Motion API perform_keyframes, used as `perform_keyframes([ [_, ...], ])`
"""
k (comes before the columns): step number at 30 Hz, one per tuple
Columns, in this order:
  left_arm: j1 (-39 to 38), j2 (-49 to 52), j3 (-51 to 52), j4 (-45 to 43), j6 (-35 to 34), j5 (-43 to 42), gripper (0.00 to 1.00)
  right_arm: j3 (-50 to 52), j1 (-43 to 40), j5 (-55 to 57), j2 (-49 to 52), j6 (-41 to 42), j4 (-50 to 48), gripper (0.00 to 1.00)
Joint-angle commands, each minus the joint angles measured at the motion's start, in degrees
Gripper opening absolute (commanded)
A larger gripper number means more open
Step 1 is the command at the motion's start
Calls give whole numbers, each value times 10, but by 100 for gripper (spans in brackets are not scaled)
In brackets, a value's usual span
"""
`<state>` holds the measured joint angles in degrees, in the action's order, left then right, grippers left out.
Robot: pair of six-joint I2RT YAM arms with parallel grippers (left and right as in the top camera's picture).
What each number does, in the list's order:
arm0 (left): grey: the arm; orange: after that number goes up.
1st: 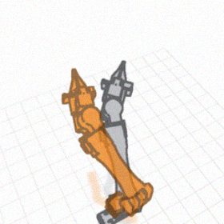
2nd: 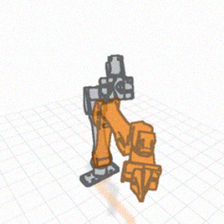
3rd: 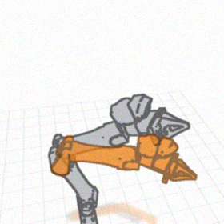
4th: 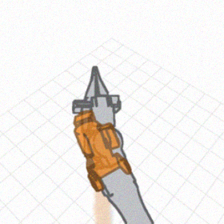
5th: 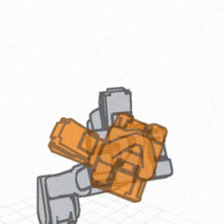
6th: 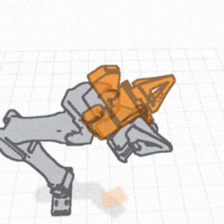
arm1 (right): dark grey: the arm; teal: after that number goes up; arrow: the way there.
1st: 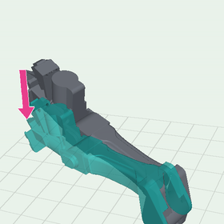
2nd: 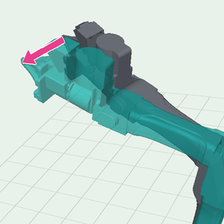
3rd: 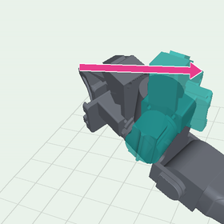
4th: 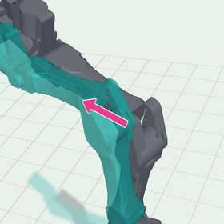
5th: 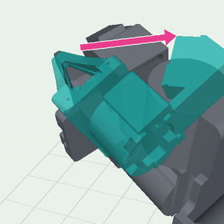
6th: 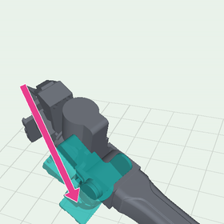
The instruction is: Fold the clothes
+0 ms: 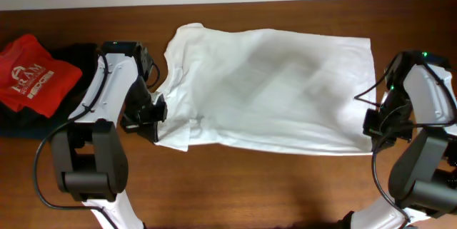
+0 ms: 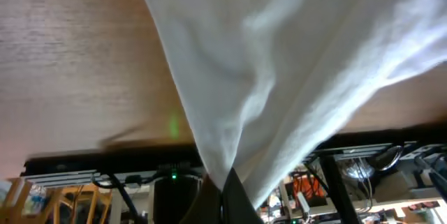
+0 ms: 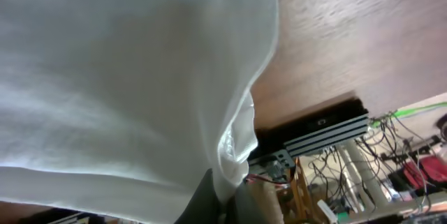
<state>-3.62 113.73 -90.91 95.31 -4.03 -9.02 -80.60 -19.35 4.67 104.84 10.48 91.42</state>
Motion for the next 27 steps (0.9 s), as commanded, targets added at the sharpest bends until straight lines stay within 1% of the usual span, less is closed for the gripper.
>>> perform_keyframes([
  [1, 4, -48, 1, 5, 9, 9, 1, 36, -2, 5, -8, 6, -13, 4],
  [5, 4, -56, 1, -56, 8, 8, 1, 36, -2, 3, -8, 10, -53, 4],
  [6, 4, -56, 1, -85, 9, 4, 1, 35, -2, 3, -8, 10, -69, 4],
  [7, 4, -56, 1, -127, 9, -14, 0, 35, -2, 3, -8, 9, -93, 4],
  [8, 3, -55, 1, -209, 8, -39, 0, 35, -2, 3, -8, 9, -140, 5],
  [9, 0, -55, 1, -271, 4, -40, 1, 35, -2, 1, -8, 9, -174, 5],
  [10, -4, -53, 1, -311, 4, -40, 1, 35, -2, 0, -7, 9, -202, 5],
  [11, -8, -44, 1, -367, -3, -13, 0, 35, -2, 0, -6, 9, -248, 5],
  [12, -9, -39, 1, -391, -16, 2, 0, 36, -2, 1, -5, 9, -270, 5],
  [13, -8, -32, 1, -412, -28, 8, 0, 36, -2, 1, -3, 9, -290, 7],
  [14, -8, -24, 1, -432, -37, 9, 1, 36, -2, 1, -3, 9, -314, 14],
  [15, -9, -8, 1, -455, -55, 9, 1, 36, -2, 1, -2, 9, -346, 14],
  [18, -15, 37, 1, -487, -58, -6, 1, 36, -2, 0, 3, 9, -408, 13],
  [19, -18, 44, 1, -493, -58, -6, 1, 36, -2, 0, 5, 9, -414, 9],
  [21, -24, 47, 1, -501, -57, -6, 0, 36, -2, 0, 5, 8, -421, 7],
  [22, -24, 47, 1, -509, -57, -6, 1, 36, -2, 0, 5, 3, -429, 4],
  [27, -24, 47, 1, -592, -58, -6, 1, 36, -2, -1, 5, 13, -488, 4],
])
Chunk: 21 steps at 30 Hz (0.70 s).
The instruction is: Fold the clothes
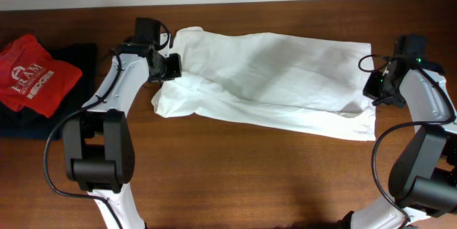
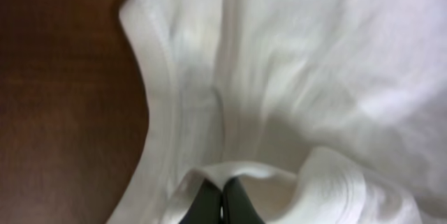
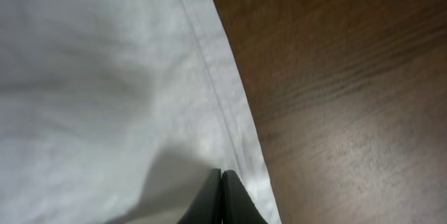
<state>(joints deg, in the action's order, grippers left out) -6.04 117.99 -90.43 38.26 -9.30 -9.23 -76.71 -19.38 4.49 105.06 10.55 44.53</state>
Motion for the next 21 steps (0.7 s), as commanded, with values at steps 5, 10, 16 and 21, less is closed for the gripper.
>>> perform_keyframes([
  [5, -1, 4, -3, -89, -5, -4, 23, -3, -2, 3, 3, 24, -72, 8],
  [10, -2, 4, -3, -65, -5, -4, 66, -3, -2, 3, 3, 24, -84, 36],
  [16, -2, 4, -3, 65, -5, -4, 50, -3, -2, -75, 3, 24, 121, 47],
  [21, -2, 4, -3, 64, -5, -4, 49, 21, -2, -99, 3, 51, 117, 32],
])
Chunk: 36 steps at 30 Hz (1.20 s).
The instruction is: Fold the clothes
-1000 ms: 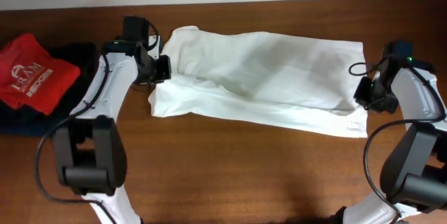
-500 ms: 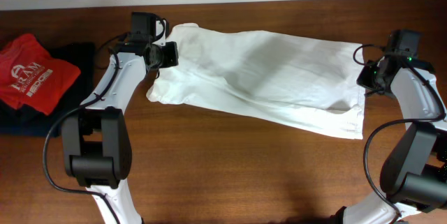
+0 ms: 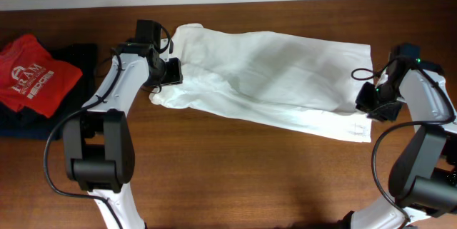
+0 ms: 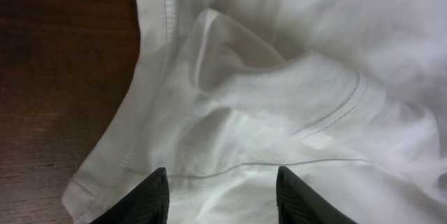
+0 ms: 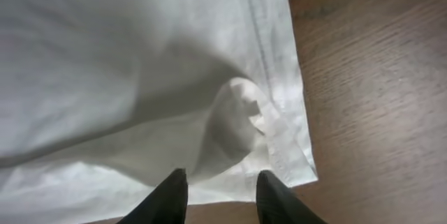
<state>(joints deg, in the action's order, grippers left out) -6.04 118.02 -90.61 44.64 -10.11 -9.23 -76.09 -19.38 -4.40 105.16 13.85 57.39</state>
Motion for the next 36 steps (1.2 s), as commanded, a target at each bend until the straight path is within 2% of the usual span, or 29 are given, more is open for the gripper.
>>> perform_keyframes([
  [1, -2, 4, -2, 1, 3, -4, 48, 30, -2, -10, 2, 35, -37, 28],
  [3, -2, 4, -2, 4, 3, -4, 48, 46, -2, -10, 2, 42, -60, 25],
  [4, -2, 4, -2, 4, 3, -4, 48, 46, -2, -10, 2, 54, -66, 8],
  [5, -2, 4, -2, 4, 3, -4, 48, 46, -2, -10, 2, 66, -76, 4],
  [9, -3, 4, -2, -7, 3, -4, 47, 45, -17, -16, 2, 120, -185, 4],
  [10, -3, 4, -2, -14, 3, -4, 43, 44, -26, -16, 2, 143, -202, 4],
  [13, -3, 9, -2, -22, 3, -4, 43, 44, -32, 2, 2, 150, -213, 5],
  [14, -3, 13, -2, -21, 3, -4, 43, 44, -32, 14, 2, 150, -214, 33],
  [17, -3, 21, -2, -21, 3, -4, 43, 44, -33, 94, 2, 147, -202, 40],
  [18, -3, 21, -2, -21, 3, -4, 43, 44, -37, 90, 2, 146, -191, 37],
  [19, -3, 21, -2, -21, 4, -4, 43, 44, -40, 40, 1, 92, -178, 26],
  [20, -2, 21, -2, -21, 7, -4, 43, 44, -40, -27, 2, 25, -161, 20],
  [21, -2, 21, -2, -21, 7, -4, 43, 44, -38, -88, 2, -49, -142, 20],
  [22, -2, 21, -2, -21, 7, -4, 43, 45, -34, -109, 2, -116, -96, 25],
  [23, -2, 21, -2, -19, 7, -4, 43, 48, -34, -69, 3, -115, -80, 32],
  [26, -2, 22, -2, -3, 7, -4, 43, 69, -35, -45, 3, -115, -83, 33],
  [31, -2, 57, -2, 19, 7, -4, 43, 157, -35, -39, 3, -115, -213, 27],
  [33, -2, 71, -2, 22, 7, 5, 43, 178, -35, -35, 3, -115, -223, 27],
  [34, -2, 78, -2, 25, 7, 17, 43, 185, -35, -3, 3, -103, -216, 27],
  [35, -2, 84, -2, 29, 7, 31, 41, 185, -36, 63, 3, -65, -191, 20],
  [36, -2, 85, -2, 41, 7, 33, 40, 185, -36, 106, 3, -41, -168, 19],
])
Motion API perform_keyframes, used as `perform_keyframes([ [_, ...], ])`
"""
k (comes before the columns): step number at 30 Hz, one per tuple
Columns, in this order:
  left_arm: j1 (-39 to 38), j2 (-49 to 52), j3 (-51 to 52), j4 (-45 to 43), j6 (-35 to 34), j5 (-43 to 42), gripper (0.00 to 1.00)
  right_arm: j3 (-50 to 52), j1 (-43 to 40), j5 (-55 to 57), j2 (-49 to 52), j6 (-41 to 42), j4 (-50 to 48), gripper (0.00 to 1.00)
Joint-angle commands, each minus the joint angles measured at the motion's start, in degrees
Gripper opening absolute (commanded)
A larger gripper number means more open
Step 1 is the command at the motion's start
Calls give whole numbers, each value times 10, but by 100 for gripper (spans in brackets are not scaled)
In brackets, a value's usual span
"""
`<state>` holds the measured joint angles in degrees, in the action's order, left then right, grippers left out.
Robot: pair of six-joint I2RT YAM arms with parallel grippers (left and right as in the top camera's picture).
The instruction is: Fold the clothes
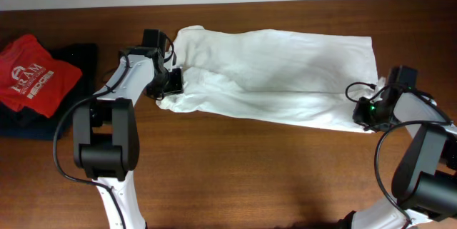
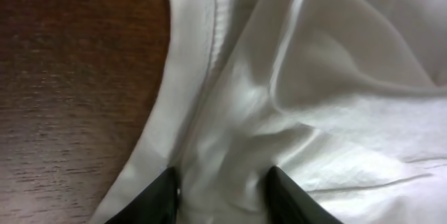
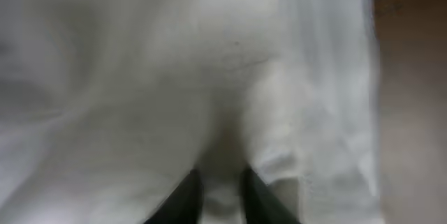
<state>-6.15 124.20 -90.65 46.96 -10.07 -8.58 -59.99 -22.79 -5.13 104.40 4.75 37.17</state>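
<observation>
The white shirt (image 1: 278,72) lies folded in half lengthwise across the far half of the brown table (image 1: 250,179). My left gripper (image 1: 171,83) sits low on its left end, at the near corner. In the left wrist view the left gripper (image 2: 222,199) stands open, with bunched white cloth (image 2: 293,77) between the fingers. My right gripper (image 1: 364,111) rests on the right near corner. In the blurred right wrist view the right gripper (image 3: 220,196) shows its jaws apart, a narrower gap, with cloth (image 3: 140,77) rising between them.
A red printed shirt (image 1: 32,72) lies on a dark garment (image 1: 80,52) at the table's left end, just beyond my left arm. Bare wood runs along the near side in front of the white shirt.
Both grippers have dropped closer onto the shirt's near corners, and cloth now stands between their fingers. The right jaws are closer together. The shirt's right near corner has drawn in slightly.
Both grippers were shut on the shirt's near corners at the near side. Then they were at the far edge, still shut, with the shirt doubled over. They stood open above the fold after that, and now press open into its two ends.
</observation>
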Motion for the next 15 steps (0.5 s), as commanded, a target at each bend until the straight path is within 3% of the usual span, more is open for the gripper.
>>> perform_keyframes([
  [1, -1, 23, -1, 47, 7, 26, 34, 24, -3, 125, 11, 50, 47, 19],
  [5, -1, 23, -1, 224, 2, 26, 6, 24, -35, 140, 11, 80, 115, 19],
  [9, -1, 23, -1, 383, -60, 24, 4, 24, -47, 140, 11, 80, 122, 19],
  [13, -1, 13, -15, 371, -70, 24, 5, -24, -46, 122, 10, 80, 175, 20],
  [14, 0, 6, -38, 345, -70, 24, 14, -64, -46, 122, 9, 80, 209, 20],
  [15, 0, 4, -65, 318, -70, 24, 51, -97, -46, 122, 9, 80, 232, 21],
])
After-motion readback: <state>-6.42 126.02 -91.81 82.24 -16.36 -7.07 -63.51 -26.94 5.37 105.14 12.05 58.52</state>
